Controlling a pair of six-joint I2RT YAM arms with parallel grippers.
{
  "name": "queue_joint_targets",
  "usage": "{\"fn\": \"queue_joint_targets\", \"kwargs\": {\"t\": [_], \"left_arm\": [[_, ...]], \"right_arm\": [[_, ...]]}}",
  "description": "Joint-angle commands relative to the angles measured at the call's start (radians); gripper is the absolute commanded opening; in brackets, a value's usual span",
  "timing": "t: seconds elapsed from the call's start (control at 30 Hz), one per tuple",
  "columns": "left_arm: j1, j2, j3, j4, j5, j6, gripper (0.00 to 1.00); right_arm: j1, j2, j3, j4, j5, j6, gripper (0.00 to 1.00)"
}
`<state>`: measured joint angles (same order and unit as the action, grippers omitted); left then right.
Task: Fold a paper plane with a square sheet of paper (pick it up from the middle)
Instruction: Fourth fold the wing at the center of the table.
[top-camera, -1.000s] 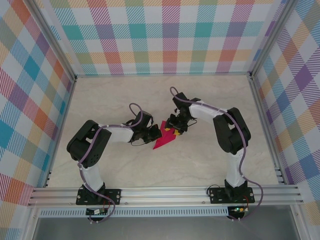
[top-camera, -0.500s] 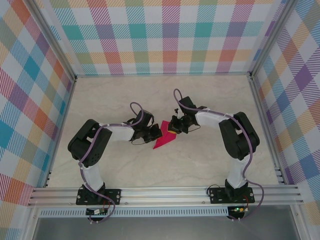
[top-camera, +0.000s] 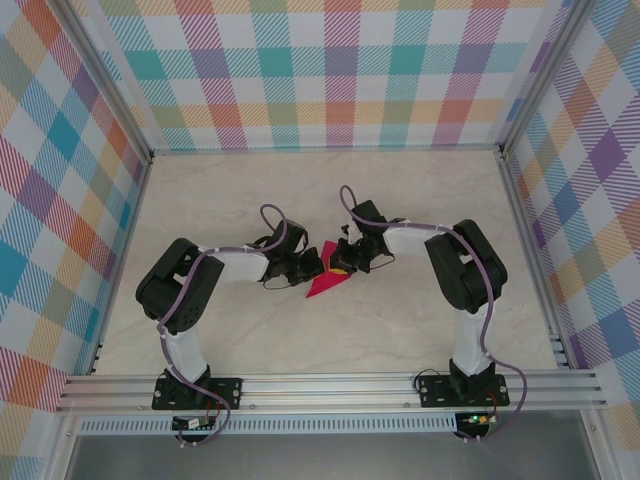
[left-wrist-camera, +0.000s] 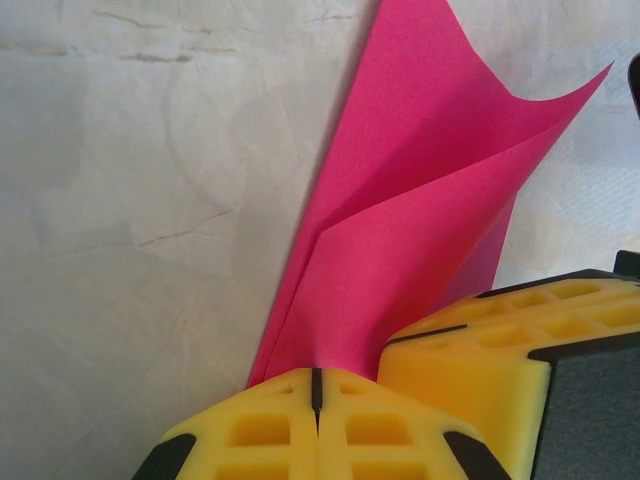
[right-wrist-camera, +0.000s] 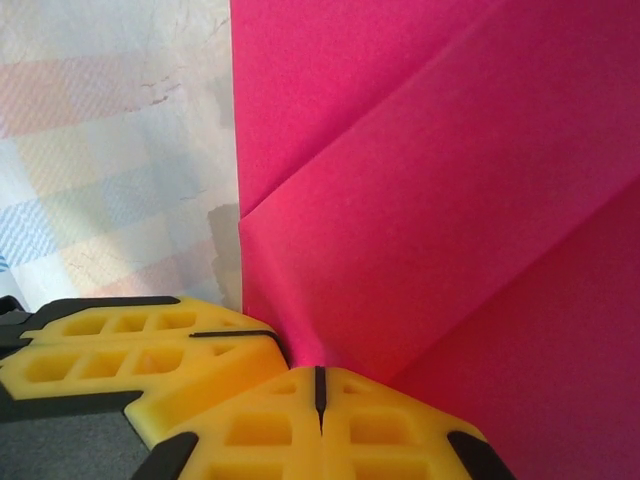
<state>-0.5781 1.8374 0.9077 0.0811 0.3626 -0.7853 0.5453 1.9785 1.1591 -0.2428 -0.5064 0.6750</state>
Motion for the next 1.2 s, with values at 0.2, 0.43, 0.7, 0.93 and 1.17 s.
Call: {"fn": "queue_joint_targets", "kwargs": {"t": [0.2, 0.43, 0.7, 0.93, 1.17], "left_arm": [[0.007, 0.055, -0.036, -0.122, -0.083, 0.006, 0.0], [0.008, 0.06, -0.036, -0.133, -0.09, 0.013, 0.0], [0.007, 0.06, -0.032, -0.139, -0.087, 0.021, 0.0], [0.008, 0.061, -0.028, -0.151, -0.09, 0.025, 0.0], [0.007, 0.062, -0.02, -0.184, -0.093, 0.03, 0.0]], "right_arm": [[0.008, 0.015, 0.028, -0.065, 0.094, -0.017, 0.05], [0.002, 0.011, 0.03, -0.075, 0.156, 0.013, 0.04], [0.002, -0.107, -0.008, 0.01, 0.082, -0.017, 0.04], [0.005, -0.021, 0.036, 0.013, 0.029, -0.021, 0.04], [-0.013, 0.024, 0.061, -0.031, 0.073, -0.052, 0.04]]}}
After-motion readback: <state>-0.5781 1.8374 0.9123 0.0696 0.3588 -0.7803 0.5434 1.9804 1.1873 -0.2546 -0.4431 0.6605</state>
